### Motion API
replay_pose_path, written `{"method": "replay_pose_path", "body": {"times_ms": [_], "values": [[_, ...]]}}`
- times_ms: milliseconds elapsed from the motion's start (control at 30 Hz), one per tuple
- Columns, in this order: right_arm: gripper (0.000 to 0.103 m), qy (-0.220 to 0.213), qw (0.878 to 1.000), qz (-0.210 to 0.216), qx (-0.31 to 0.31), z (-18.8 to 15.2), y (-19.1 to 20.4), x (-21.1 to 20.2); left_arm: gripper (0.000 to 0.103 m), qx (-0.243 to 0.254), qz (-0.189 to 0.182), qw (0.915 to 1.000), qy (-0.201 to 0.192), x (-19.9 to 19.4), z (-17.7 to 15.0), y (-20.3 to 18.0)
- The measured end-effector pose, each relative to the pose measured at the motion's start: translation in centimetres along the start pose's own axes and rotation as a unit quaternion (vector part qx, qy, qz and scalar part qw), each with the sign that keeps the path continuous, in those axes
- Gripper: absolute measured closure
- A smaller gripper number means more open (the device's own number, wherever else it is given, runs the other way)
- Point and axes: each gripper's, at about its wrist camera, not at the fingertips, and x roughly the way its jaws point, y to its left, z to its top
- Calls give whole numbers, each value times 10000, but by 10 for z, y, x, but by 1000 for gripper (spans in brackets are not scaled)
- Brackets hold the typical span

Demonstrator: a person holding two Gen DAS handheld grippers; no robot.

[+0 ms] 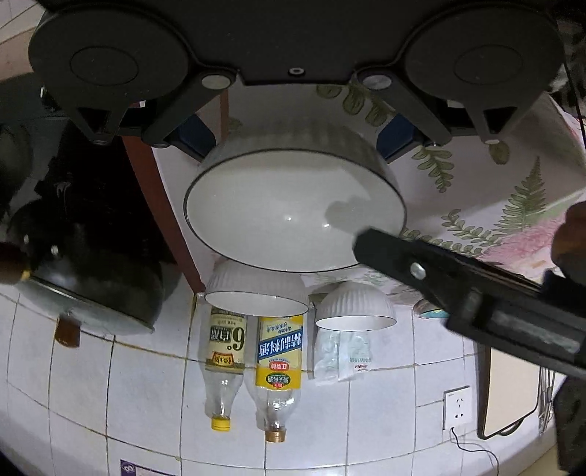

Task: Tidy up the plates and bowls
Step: 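Move both grippers to the rim of the large white bowl and close them, then lift the large white bowl with both grippers and carry it beside the plates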

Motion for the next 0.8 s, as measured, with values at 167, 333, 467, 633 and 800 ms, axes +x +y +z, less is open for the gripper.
{"method": "replay_pose_path", "body": {"times_ms": [167,333,467,633,800], "values": [[5,-31,10000,37,22,3,-3,5,72,-27,-208,9997,159,8,0,2],[5,-3,9999,93,95,3,-4,3,77,-148,-381,9989,246,8,1,5],[5,27,9996,170,207,4,-3,1,77,-147,-321,9991,215,3,2,3],[6,-21,9995,240,227,9,4,-5,77,-33,-240,9997,97,-13,3,0],[6,-137,9993,359,39,24,19,-13,77,56,-165,9998,-68,-41,9,5]]}}
